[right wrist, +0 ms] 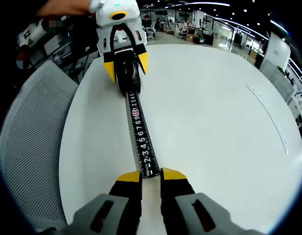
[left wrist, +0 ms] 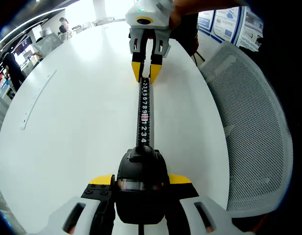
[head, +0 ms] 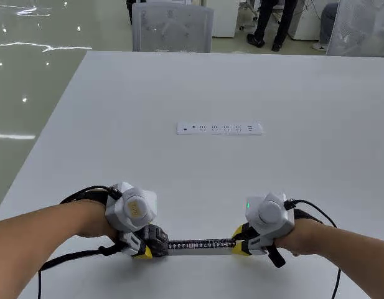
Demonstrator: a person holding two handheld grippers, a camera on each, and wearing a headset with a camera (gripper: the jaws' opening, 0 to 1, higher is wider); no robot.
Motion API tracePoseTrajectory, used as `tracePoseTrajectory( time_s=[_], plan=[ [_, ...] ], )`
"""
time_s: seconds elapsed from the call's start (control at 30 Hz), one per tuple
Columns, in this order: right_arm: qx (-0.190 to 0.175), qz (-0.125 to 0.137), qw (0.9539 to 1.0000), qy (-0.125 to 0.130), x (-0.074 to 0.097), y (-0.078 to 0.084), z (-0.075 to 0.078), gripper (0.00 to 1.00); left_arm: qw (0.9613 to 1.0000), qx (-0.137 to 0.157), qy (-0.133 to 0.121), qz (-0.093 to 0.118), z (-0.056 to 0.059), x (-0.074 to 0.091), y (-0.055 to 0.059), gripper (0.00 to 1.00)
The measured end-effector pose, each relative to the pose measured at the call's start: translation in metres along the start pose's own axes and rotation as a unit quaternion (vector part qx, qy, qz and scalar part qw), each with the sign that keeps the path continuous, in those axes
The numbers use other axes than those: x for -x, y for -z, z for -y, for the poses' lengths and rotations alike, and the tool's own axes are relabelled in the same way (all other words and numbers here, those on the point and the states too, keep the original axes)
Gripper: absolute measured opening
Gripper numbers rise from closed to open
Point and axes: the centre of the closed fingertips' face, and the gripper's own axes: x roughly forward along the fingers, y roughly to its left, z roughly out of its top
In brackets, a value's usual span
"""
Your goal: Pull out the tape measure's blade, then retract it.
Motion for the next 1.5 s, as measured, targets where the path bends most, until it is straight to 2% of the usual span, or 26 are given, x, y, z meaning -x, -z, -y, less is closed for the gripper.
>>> tracePoseTrajectory(
  time_s=[1.23, 1.5],
  plan=[
    [-0.006, -0.006, 0.9999, 0.011, 0.016, 0.021, 0.006, 0.11, 1.0000, 0.003, -0.001, 0.002, 0.000, 0.000, 0.000, 0.36],
    [-0.013, -0.009, 0.9998, 0.016, 0.022, 0.030, 0.009, 0.11, 1.0000, 0.003, 0.000, 0.003, -0.001, 0.000, 0.000, 0.36]
  ],
)
